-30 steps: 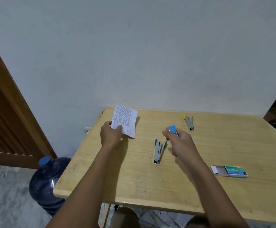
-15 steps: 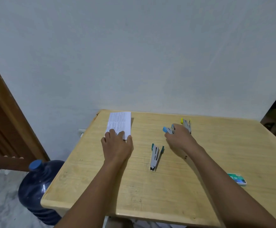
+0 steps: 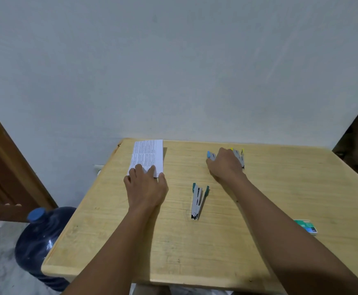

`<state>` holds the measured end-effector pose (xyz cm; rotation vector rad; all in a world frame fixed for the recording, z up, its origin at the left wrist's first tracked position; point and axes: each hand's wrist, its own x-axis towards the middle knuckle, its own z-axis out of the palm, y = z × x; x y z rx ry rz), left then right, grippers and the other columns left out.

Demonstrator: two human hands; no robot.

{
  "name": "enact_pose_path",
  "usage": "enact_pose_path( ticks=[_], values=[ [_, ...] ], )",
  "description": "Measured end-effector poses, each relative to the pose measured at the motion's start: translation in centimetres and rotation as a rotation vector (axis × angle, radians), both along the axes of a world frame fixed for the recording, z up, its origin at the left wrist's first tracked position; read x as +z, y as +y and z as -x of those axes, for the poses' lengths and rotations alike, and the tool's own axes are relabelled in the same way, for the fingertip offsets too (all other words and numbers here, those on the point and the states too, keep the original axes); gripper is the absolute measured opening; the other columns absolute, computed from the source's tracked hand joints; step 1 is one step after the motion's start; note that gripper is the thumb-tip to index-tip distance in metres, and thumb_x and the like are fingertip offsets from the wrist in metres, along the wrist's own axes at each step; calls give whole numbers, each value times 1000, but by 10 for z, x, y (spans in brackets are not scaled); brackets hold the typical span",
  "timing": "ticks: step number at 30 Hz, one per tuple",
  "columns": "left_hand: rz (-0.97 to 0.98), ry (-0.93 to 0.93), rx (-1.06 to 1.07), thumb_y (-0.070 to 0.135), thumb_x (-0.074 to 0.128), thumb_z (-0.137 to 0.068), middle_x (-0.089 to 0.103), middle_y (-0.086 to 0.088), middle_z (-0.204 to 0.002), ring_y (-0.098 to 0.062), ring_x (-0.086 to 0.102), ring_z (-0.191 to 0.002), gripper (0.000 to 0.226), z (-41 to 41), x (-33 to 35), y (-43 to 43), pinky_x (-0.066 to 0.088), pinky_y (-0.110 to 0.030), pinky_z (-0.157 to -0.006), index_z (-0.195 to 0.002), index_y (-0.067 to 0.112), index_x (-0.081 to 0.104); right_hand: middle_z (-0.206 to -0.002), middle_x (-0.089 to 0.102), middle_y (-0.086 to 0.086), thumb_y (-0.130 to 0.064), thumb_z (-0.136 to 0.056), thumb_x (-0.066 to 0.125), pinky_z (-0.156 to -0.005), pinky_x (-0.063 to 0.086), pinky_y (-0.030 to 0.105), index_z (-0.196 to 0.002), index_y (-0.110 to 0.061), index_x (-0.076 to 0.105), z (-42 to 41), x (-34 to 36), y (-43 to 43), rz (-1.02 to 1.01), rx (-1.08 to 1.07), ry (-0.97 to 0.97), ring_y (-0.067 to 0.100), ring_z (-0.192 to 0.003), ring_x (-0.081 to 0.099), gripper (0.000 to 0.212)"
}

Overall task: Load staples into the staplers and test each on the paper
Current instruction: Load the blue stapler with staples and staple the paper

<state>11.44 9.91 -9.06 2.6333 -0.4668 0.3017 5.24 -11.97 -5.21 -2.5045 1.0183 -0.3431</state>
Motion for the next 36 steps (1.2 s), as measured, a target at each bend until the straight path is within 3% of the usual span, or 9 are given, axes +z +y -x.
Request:
enact_pose_path(
  ticks=[4, 6, 9, 12, 15, 20, 24, 29, 36],
  values=[
    [-11, -13, 6, 43, 38, -94, 50, -8, -120, -28, 39, -118, 42, 0, -1, 0, 25, -43, -105, -122, 21, 60, -108, 59, 11, -19, -88, 60, -56, 35, 29, -106, -9, 54, 18, -5, 4, -23, 80, -26, 27, -84, 57, 21],
    [-17, -8, 3, 43, 37, -94, 50, -8, -120, -28, 39, -118, 44, 1, -2, -1, 25, -43, -106, -124, 21, 59, -91, 60, 8, -14, -88, 62, -55, 34, 28, -93, -10, 59, 21, -8, 1, -36, 97, -85, 26, -78, 58, 8],
    [-23, -10, -5, 43, 36, -93, 50, -7, -120, -27, 39, -118, 45, 1, -4, 0, 26, -43, -106, -125, 21, 59, -66, 51, 4, -18, -88, 67, -51, 34, 29, -67, -10, 51, 21, -11, 0, -66, 82, -179, 21, -61, 50, 28],
    [-29, -15, -7, 44, 35, -93, 50, -7, -121, -27, 39, -118, 46, 1, -4, 0, 26, -43, -107, -126, 22, 59, -93, 70, 14, -23, -88, 72, -70, 49, 34, -92, 0, 68, 16, -10, -2, -132, 19, -262, 30, -85, 66, 23],
    [-36, -10, -4, 43, 35, -93, 49, -7, -121, -27, 39, -118, 45, 0, -3, -1, 25, -43, -106, -125, 22, 59, -107, 67, 5, -30, -88, 72, -69, 41, 28, -105, -9, 67, 9, -10, -7, -165, -28, -291, 18, -84, 58, 28],
    [-36, -7, -3, 44, 35, -92, 48, -7, -123, -27, 38, -120, 45, -1, -3, -1, 24, -44, -107, -125, 23, 58, -99, 61, -1, -33, -88, 71, -56, 35, 26, -106, -14, 65, 8, -12, -7, -187, -62, -301, 12, -74, 53, 27],
    [-27, 2, -7, 44, 35, -93, 47, -7, -126, -27, 35, -123, 47, 0, -1, 0, 22, -44, -109, -128, 22, 57, -93, 56, -3, -29, -90, 68, -64, 38, 29, -102, -14, 62, 14, -12, -4, -139, -54, -281, 11, -74, 47, 20],
    [-31, 10, -11, 44, 35, -94, 47, -8, -128, -27, 35, -125, 48, 1, -1, 1, 22, -44, -109, -131, 22, 55, -90, 67, 7, -23, -89, 65, -66, 47, 33, -92, -10, 61, 15, -14, 0, -126, -72, -293, 23, -77, 60, 14],
    [-10, -7, -11, 44, 38, -92, 48, -8, -123, -27, 38, -122, 45, -1, -2, 0, 25, -43, -107, -125, 22, 58, -93, 62, 1, -45, -92, 60, -57, 41, 28, -106, -15, 53, 38, 9, 21, -146, -45, -256, 18, -76, 61, 34]
  ],
)
